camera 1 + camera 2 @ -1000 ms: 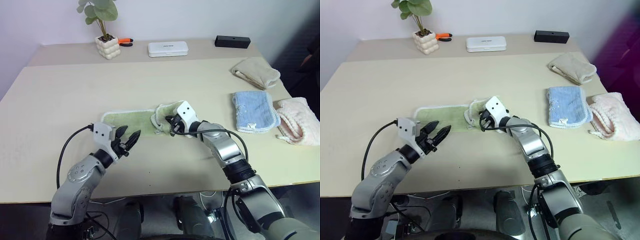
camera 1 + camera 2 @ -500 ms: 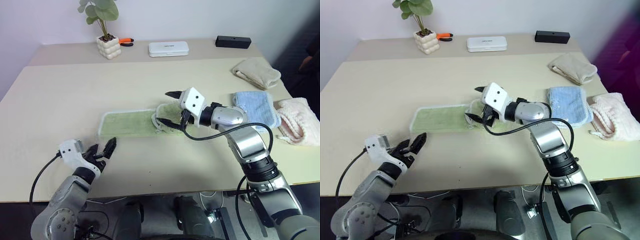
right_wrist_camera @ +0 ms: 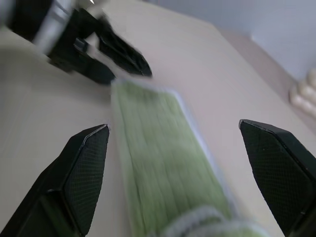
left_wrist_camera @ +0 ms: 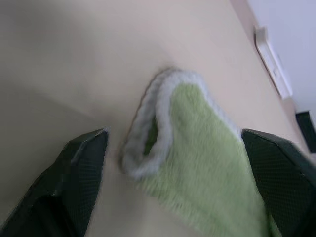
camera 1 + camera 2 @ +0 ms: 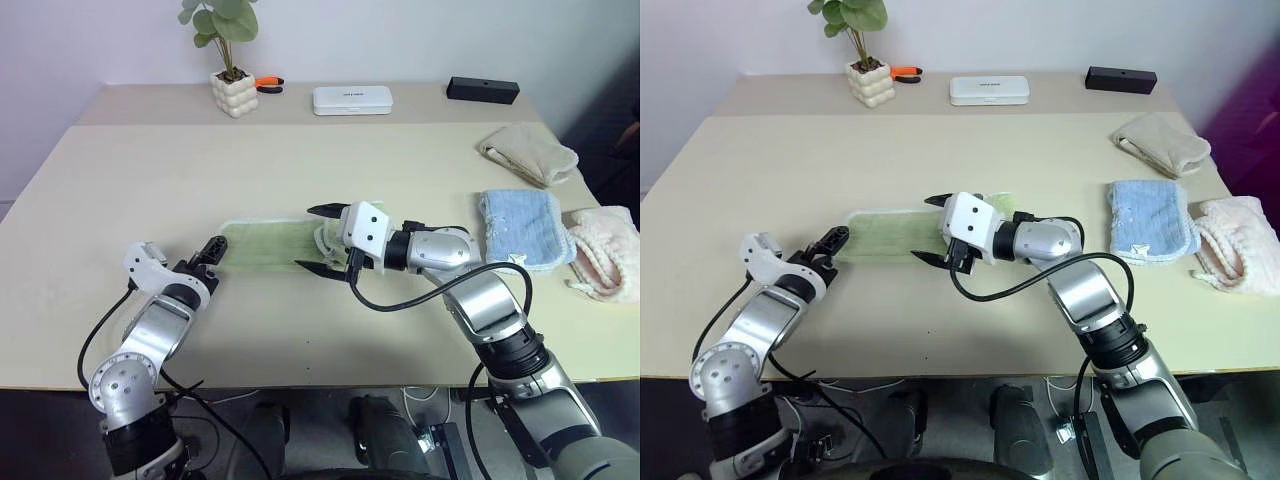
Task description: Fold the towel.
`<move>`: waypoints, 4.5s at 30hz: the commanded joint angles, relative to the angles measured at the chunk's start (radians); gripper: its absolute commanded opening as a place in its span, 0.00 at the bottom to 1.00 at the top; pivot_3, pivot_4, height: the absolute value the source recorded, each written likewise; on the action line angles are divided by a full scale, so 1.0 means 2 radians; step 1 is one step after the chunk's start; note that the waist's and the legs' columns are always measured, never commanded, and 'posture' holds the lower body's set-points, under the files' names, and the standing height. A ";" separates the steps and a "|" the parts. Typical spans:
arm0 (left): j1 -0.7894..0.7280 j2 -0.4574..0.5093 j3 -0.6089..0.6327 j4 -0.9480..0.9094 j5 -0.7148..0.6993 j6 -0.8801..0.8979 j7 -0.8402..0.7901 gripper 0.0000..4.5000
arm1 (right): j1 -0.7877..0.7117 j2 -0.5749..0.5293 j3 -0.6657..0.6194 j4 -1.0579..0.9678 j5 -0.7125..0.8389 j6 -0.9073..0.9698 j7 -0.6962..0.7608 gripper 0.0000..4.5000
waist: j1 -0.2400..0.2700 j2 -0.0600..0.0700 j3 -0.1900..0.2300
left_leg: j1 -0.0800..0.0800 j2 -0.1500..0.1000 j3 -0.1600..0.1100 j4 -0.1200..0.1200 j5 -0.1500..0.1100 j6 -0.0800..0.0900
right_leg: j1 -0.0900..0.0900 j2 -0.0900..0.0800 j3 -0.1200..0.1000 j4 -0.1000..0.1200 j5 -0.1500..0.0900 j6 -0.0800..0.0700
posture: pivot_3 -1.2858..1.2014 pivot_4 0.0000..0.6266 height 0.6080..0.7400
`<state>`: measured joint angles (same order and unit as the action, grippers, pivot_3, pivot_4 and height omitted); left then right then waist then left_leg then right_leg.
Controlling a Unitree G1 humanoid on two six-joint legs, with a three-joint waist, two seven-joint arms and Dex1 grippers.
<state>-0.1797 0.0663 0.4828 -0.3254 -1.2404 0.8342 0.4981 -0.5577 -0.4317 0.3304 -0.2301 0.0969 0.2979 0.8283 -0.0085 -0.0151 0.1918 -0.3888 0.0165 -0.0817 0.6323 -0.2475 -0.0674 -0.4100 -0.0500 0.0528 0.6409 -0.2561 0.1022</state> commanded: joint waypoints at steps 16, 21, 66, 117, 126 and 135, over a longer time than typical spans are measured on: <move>0.004 0.151 0.037 -0.021 0.021 -0.074 -0.121 0.01 | 0.033 -0.012 0.000 -0.057 -0.018 0.017 -0.009 0.97 | -0.004 0.000 0.000 | -0.001 0.000 0.000 -0.001 0.000 0.000 | 0.000 0.000 0.000 -0.003 0.000 0.000 | 0.52 0.24 0.98; 0.013 0.234 -0.002 -0.038 0.067 -0.067 -0.217 0.01 | 0.029 -0.019 0.002 -0.038 -0.029 0.006 -0.006 0.97 | -0.002 -0.001 0.000 | -0.001 0.000 0.000 -0.001 0.000 0.000 | 0.000 0.000 0.000 -0.004 -0.001 -0.001 | 0.52 0.24 0.98; -0.066 0.224 -0.106 -0.052 0.248 -0.036 -0.383 0.04 | -0.033 0.052 -0.087 -0.018 0.061 0.128 -0.064 0.01 | -0.007 -0.001 0.001 | -0.001 0.000 0.000 -0.001 0.000 0.000 | 0.000 0.000 0.000 -0.004 0.000 0.000 | 0.52 0.24 0.98; -0.065 0.017 -0.092 0.068 0.124 0.109 -0.266 0.61 | 0.038 -0.033 0.008 -0.049 -0.038 -0.004 0.008 1.00 | -0.002 -0.001 0.000 | -0.001 0.000 -0.001 -0.001 0.000 0.000 | 0.001 0.000 0.000 -0.004 0.000 0.001 | 0.52 0.24 0.98; -0.102 -0.006 -0.046 0.072 0.135 -0.002 -0.256 0.05 | 0.051 -0.017 -0.015 -0.060 -0.022 0.032 -0.016 1.00 | -0.003 -0.001 0.000 | -0.001 0.000 -0.001 -0.001 0.000 0.000 | 0.001 0.000 0.000 -0.004 0.000 0.000 | 0.52 0.24 0.98; -0.124 0.092 0.165 0.147 0.160 -0.200 -0.155 0.05 | 0.056 -0.013 -0.026 -0.049 -0.016 0.029 -0.024 1.00 | -0.007 -0.001 0.000 | -0.001 0.000 -0.001 -0.002 0.000 0.000 | 0.000 0.000 0.000 -0.004 0.000 0.000 | 0.52 0.24 0.98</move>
<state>-0.4563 0.2411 0.7489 -0.0572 -0.9278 0.4856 0.1481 -0.4449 -0.4644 0.2934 -0.3082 0.0463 0.3703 0.7852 -0.0230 -0.0169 0.1923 -0.3908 0.0168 -0.0832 0.6282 -0.2475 -0.0678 -0.4096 -0.0498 0.0522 0.6325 -0.2556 0.1032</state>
